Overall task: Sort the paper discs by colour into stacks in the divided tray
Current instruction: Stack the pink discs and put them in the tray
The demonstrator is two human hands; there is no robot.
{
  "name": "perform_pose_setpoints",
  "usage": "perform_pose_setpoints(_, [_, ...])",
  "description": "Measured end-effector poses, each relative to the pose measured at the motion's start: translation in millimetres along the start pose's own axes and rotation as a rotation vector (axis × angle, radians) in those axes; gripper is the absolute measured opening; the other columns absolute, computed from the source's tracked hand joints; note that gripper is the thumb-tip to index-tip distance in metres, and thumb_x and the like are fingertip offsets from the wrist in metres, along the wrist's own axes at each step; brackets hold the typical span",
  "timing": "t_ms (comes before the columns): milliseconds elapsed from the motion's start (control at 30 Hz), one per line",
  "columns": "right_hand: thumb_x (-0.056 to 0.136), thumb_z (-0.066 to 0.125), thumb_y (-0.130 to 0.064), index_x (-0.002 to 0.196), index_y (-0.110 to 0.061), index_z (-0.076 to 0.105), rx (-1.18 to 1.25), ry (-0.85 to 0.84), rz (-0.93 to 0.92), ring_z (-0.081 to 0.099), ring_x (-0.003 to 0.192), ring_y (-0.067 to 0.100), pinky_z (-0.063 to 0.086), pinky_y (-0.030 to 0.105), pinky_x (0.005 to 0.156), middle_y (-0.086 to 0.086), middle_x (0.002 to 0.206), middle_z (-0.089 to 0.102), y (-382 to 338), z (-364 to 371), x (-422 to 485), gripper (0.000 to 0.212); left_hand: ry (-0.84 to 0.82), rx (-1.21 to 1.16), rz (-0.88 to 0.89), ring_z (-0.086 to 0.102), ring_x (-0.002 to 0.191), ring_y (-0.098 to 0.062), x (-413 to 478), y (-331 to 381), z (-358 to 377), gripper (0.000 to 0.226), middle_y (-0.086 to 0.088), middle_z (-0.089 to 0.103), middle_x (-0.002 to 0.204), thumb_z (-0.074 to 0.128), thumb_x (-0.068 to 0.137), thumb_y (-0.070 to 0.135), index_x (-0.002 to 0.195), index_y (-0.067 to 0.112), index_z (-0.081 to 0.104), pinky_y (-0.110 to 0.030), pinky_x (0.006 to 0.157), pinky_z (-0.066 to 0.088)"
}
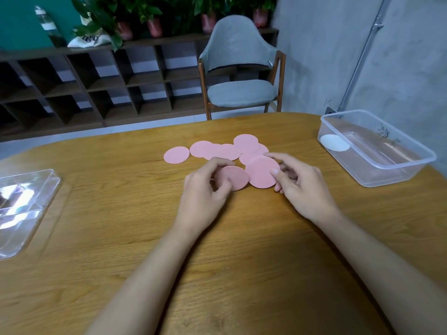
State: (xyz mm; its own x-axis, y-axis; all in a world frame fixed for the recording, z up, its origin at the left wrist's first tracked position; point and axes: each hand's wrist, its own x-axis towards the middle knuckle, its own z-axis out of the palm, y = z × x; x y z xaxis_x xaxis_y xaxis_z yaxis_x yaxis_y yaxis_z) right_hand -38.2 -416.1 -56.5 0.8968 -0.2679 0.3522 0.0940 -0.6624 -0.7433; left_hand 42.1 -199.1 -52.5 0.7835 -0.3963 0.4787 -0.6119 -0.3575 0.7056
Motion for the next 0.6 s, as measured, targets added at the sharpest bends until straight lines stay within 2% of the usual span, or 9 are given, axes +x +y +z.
perform_pose_setpoints(133, [0.103, 0.059, -0.021, 0.140, -0.035, 0.061, 0.015, -0.019, -0.021, 0.071, 0.079, 0.009, 0.061, 0.031, 0.079, -0.008, 0.094, 0.070, -3, 1, -2, 0.040, 0.014, -0.135, -0.108, 0.069, 0.080, -0.010, -1, 2, 7, 0.023, 0.017, 0.076, 0.091, 0.075, 0.090, 0.008, 0.101, 0.027, 0.078, -0.016, 0.074, 0.051])
perform_pose_setpoints(267, [0.104, 0.058, -0.019, 0.140, -0.033, 0.062, 0.064, -0.036, -0.050, 0.071, 0.078, 0.009, 0.060, 0.028, 0.080, -0.011, 0.082, 0.071, -8, 5, -4, 0.039, 0.057, -0.177, -0.143, 0.072, 0.085, -0.002, -1, 5, 11, 0.026, 0.012, 0.075, 0.104, 0.082, 0.088, 0.011, 0.111, 0.023, 0.078, -0.006, 0.072, 0.048])
perform_pose_setpoints(400, [0.107, 0.049, -0.011, 0.145, -0.031, 0.058, 0.061, -0.077, -0.084, 0.067, 0.079, 0.013, 0.056, 0.023, 0.080, -0.006, 0.085, 0.069, -12, 9, -6, 0.043, 0.023, -0.137, -0.155, 0.071, 0.093, 0.010, -1, 6, 15, 0.040, 0.010, 0.080, 0.106, 0.082, 0.088, 0.020, 0.127, 0.023, 0.075, -0.007, 0.086, 0.051])
perform_pose_setpoints(500, [0.109, 0.044, -0.013, 0.152, -0.029, 0.049, 0.015, -0.115, -0.069, 0.064, 0.086, 0.007, 0.049, 0.013, 0.082, -0.009, 0.092, 0.066, -14, 10, -6, 0.046, 0.045, -0.073, -0.102, 0.070, 0.094, 0.013, -2, 9, 16, 0.037, 0.007, 0.080, 0.108, 0.081, 0.090, 0.019, 0.127, 0.020, 0.075, -0.002, 0.085, 0.047])
perform_pose_setpoints(567, [0.110, 0.043, -0.017, 0.157, -0.025, 0.040, -0.069, -0.139, -0.074, 0.058, 0.093, 0.002, 0.041, 0.008, 0.085, -0.015, 0.095, 0.061, -14, 11, -6, 0.048, 0.079, -0.013, -0.029, 0.070, 0.092, 0.008, -2, 10, 16, 0.034, 0.005, 0.081, 0.107, 0.079, 0.091, 0.018, 0.125, 0.017, 0.076, -0.006, 0.083, 0.050])
perform_pose_setpoints(600, [0.110, 0.042, -0.020, 0.159, -0.023, 0.036, -0.095, -0.155, -0.071, 0.056, 0.096, 0.000, 0.040, 0.008, 0.087, -0.017, 0.096, 0.058, -15, 12, -5, 0.049, 0.085, 0.027, 0.013, 0.072, 0.090, 0.001, -2, 8, 18, 0.032, 0.002, 0.081, 0.104, 0.077, 0.093, 0.019, 0.124, 0.016, 0.076, -0.013, 0.083, 0.054])
